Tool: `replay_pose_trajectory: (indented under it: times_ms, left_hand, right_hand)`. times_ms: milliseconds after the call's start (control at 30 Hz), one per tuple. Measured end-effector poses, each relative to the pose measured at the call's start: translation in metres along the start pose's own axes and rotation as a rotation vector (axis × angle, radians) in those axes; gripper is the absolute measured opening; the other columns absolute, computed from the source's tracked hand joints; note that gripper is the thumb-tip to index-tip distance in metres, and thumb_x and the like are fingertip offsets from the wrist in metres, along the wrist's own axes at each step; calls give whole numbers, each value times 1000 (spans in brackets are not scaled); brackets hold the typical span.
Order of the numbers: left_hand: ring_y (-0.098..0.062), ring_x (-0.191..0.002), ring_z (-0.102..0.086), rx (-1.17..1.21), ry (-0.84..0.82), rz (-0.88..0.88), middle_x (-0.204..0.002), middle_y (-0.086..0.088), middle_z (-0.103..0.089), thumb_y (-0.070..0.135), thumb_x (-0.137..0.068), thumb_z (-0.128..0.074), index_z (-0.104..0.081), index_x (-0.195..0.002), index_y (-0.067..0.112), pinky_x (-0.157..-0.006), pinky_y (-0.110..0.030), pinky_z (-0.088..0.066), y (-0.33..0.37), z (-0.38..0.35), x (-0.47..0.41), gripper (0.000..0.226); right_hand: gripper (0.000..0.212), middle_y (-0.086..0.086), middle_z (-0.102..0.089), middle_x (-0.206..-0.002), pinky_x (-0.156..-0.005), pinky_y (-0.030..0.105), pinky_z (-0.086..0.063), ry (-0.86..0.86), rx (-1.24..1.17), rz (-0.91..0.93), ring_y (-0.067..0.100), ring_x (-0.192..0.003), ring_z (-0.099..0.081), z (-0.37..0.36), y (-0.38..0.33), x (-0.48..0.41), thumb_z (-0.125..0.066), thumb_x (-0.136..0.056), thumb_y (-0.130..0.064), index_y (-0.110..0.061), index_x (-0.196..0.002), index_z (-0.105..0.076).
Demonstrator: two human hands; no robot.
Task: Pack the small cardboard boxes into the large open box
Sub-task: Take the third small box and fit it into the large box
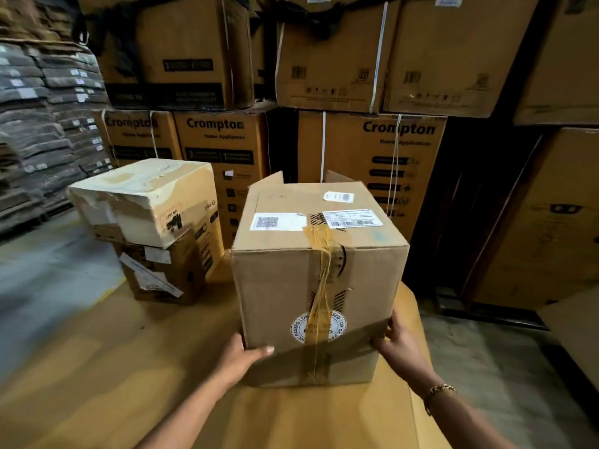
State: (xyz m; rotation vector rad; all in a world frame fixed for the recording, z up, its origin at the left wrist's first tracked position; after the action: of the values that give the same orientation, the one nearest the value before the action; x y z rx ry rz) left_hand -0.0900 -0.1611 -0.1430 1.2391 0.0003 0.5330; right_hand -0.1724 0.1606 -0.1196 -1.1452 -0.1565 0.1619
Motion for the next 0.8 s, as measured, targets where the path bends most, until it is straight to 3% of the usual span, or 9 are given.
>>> replay_pose_trajectory:
  times_ms: [67,133,233,333,400,467,567,700,800]
  left_hand:
    - [-25,-108,-63,42,-3,1,-96,4,-64,20,-76,-88,-53,-94,21,-70,-20,-46,1,-3,5,40]
    - [-20,-103,-65,124,-56,-8,-105,-1,-70,34,-54,-89,-56,-98,19,-76,-27,-49,16,2,14,57]
    - [-21,-113,-59,285,-204,-79,-117,-3,-67,46,-34,-84,-57,-111,19,-95,-38,-44,59,26,32,86]
    - [-34,-130,-53,421,-285,-250,-137,-8,-63,73,-54,-75,-53,-137,23,-111,-62,-30,109,65,43,100]
    - [-35,-132,-53,467,-244,-260,-144,-6,-58,76,-72,-61,-48,-141,25,-111,-70,-27,144,81,41,87]
    - [-38,-135,-48,394,-172,-198,-150,-2,-49,73,-80,-57,-46,-141,26,-112,-69,-26,176,85,35,78]
    - [-37,-135,-48,271,-136,-66,-148,-9,-52,78,-55,-77,-52,-141,22,-116,-61,-30,202,73,32,106]
    - [-32,-110,-67,256,-139,-14,-110,-16,-75,52,-53,-91,-66,-114,10,-108,-49,-47,204,65,27,78]
    - [-30,-115,-63,260,-169,-84,-115,-14,-73,61,-29,-95,-70,-111,12,-111,-46,-41,201,70,32,99]
  right_hand:
    - [71,-8,-53,-141,-92,33,-57,-15,-59,-18,18,-127,-52,4,3,1,-60,-93,-1,-50,-139,-37]
    - [54,-7,-59,-137,-81,28,-56,-35,-119,-31,16,-117,-58,15,-5,1,-54,-97,-5,-48,-129,-51]
    - [29,0,-70,-122,-93,48,-52,6,-278,-63,23,-118,-62,46,-42,-7,-50,-95,-22,-31,-114,-70]
    - [39,7,-72,-119,-95,57,-52,25,-502,-85,30,-113,-64,76,-93,-20,-49,-87,-40,-22,-113,-72]
    - [43,8,-71,-109,-80,47,-59,-1,-409,-80,28,-101,-66,87,-133,-30,-47,-97,-52,-20,-117,-69]
    - [57,10,-68,-106,-60,34,-58,-61,-189,-171,26,-92,-65,88,-162,-43,-50,-93,-66,-19,-120,-66]
    - [78,17,-65,-115,-70,50,-62,-116,14,-366,36,-100,-66,78,-178,-55,-61,-77,-78,-17,-125,-56]
    - [77,19,-67,-110,-83,60,-59,-88,11,-388,38,-98,-67,71,-181,-49,-66,-74,-77,-15,-117,-57]
    - [62,16,-70,-104,-70,52,-63,-62,22,-316,35,-94,-70,73,-183,-33,-67,-77,-74,-18,-104,-62]
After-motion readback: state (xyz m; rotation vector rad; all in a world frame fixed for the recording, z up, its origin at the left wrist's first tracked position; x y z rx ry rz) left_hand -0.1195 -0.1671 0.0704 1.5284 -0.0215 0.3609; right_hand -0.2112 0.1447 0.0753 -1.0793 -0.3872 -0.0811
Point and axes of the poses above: each hand's wrist, its own x-axis away from the middle knuckle, its own z-axis out of the back of the hand, y = z × x, the point moved 4 cm from there along -x, towards the middle knuckle
